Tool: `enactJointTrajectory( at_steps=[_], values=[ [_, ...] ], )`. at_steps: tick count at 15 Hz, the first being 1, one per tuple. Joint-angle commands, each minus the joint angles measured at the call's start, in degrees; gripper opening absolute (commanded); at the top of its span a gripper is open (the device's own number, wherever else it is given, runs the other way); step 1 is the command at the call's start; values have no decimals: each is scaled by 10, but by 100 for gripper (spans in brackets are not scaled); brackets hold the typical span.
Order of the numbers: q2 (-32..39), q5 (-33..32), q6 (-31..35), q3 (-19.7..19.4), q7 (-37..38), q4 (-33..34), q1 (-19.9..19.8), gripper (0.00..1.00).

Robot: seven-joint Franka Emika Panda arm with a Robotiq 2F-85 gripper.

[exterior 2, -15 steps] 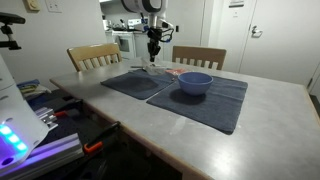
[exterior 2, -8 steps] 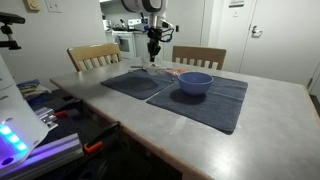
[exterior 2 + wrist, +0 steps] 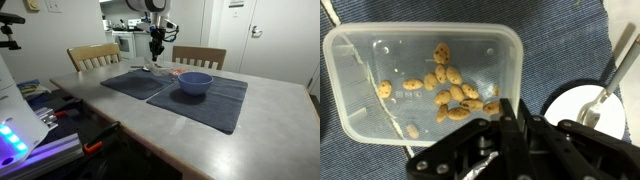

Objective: Pour the contents of the colourless bowl into the blue bowl

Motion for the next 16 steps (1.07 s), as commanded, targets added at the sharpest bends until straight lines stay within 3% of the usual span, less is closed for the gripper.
enactJointTrajectory(
  at_steps=[1,16],
  values=[
    [-16,26,-4,18,-69,-5,-35,2],
    [-27,76,-75,47,-277,15,-99,2]
  ],
)
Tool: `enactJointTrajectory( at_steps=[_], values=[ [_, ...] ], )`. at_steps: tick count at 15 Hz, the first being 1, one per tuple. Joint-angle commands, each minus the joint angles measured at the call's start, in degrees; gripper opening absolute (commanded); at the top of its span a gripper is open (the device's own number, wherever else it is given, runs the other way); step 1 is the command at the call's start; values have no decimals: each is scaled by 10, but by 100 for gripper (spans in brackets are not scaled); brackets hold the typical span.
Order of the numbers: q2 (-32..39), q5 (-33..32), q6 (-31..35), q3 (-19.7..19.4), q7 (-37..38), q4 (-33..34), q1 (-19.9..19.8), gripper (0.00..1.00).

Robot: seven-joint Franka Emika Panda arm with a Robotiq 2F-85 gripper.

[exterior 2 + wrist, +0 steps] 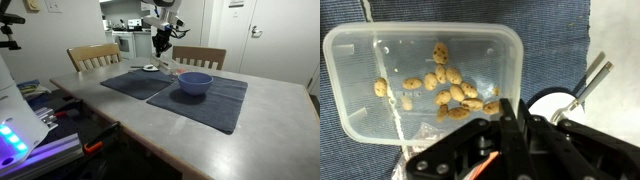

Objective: Pour the contents of the colourless bowl into the blue bowl

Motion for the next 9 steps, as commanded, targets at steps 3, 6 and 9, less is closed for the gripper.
enactJointTrajectory(
  at_steps=[3,6,9],
  values=[
    [-19,21,-56,17,-89,1,-35,2],
    [-28,37,-73,21,-146,-3,-50,2],
    [-42,67,-102,24,-208,-8,-68,2]
  ],
)
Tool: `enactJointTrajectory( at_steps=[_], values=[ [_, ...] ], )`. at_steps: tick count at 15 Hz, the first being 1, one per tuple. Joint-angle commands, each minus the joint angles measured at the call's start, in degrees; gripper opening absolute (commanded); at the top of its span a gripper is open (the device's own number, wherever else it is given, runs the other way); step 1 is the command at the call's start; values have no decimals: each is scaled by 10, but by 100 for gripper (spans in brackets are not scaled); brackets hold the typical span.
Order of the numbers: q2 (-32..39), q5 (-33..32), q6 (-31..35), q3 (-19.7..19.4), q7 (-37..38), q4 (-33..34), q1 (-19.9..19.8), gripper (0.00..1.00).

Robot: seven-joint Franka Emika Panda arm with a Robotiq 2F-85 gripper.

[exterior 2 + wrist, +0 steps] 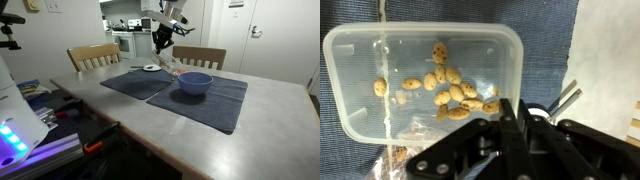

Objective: Pour the contents of the colourless bowl into the blue bowl

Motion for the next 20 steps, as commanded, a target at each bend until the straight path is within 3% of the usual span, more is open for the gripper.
enactJointTrajectory(
  at_steps=[1,3,20],
  values=[
    [-31,39,-41,8,-52,-19,-29,2],
    [-12,25,-33,-1,-34,-1,-15,8],
    [-18,26,-44,-3,-35,-5,-19,8]
  ],
)
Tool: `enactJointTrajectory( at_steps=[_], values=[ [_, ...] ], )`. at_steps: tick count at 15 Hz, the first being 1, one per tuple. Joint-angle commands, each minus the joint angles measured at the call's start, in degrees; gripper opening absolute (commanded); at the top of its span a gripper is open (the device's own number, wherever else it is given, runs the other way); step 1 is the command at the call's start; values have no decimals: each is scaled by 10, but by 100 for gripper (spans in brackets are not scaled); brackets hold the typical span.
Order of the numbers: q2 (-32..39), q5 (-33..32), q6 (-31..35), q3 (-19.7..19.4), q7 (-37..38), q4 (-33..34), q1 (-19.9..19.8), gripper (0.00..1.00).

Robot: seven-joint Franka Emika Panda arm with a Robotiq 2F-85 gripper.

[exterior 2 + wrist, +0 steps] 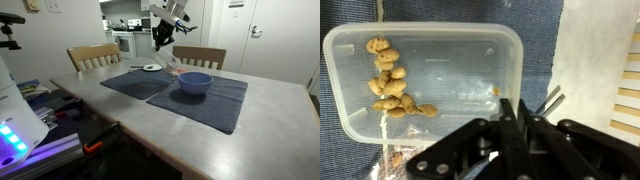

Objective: Pour the contents of the colourless bowl into the blue bowl

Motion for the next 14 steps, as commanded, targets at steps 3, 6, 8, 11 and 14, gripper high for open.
enactJointTrajectory(
  at_steps=[3,6,8,11,14],
  values=[
    [0,1,-2,-3,-1,1,3,8],
    [0,1,-2,-3,-1,1,3,2],
    [-1,4,-3,-4,-4,-2,-1,2],
    [-2,13,-6,-5,-15,0,-9,2],
    [-3,30,-12,-8,-25,3,-22,2]
  ],
)
